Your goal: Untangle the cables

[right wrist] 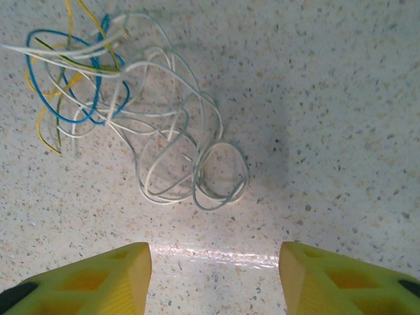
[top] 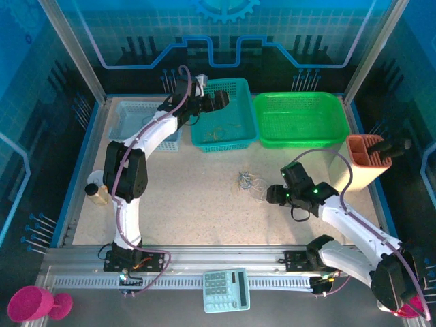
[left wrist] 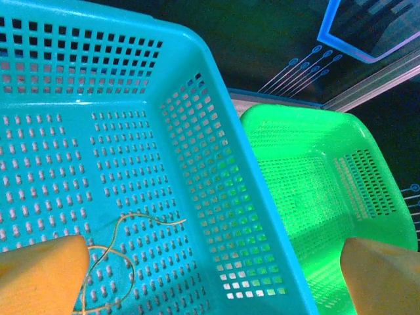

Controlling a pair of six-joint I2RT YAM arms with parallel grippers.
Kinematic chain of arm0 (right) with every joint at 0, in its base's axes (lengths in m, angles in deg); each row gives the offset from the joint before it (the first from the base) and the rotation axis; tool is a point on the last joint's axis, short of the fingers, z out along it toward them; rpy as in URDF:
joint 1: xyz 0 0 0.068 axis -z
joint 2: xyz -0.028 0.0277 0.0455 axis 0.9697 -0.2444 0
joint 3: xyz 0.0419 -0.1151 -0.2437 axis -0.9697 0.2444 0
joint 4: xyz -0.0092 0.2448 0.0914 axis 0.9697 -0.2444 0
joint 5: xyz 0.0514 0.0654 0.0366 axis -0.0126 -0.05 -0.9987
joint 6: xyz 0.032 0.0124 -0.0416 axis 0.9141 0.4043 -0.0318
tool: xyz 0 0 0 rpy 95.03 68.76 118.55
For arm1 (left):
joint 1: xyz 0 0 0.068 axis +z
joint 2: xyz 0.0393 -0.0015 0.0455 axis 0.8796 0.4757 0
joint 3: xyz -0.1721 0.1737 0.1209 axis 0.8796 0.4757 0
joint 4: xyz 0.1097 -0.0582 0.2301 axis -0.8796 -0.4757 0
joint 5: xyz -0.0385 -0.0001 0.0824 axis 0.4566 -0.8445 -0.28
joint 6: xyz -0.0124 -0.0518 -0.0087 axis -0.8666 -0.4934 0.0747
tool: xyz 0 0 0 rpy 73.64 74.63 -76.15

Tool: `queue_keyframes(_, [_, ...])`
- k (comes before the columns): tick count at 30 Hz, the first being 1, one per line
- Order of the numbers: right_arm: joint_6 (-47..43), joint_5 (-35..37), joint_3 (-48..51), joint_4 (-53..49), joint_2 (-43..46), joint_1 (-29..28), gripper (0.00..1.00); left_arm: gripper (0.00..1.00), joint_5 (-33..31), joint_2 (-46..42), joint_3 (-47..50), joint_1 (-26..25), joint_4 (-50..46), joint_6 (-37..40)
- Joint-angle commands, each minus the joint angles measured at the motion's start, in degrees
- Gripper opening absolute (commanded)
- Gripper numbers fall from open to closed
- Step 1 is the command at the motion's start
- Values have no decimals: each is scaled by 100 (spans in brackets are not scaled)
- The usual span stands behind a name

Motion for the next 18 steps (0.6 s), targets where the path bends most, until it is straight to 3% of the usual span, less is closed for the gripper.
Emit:
queue_keyframes(1, [163, -291, 193, 170, 3, 31, 51, 99, 218, -538, -56, -21, -219, 164])
queue_keyframes(12, [187, -498, 383, 702, -464, 39, 40, 99, 272, -1947, 2217, -716, 603, -326])
queue_keyframes(18, [142, -538, 375, 871, -664, 118, 37, 99, 217, -2520, 2940, -963, 854, -467])
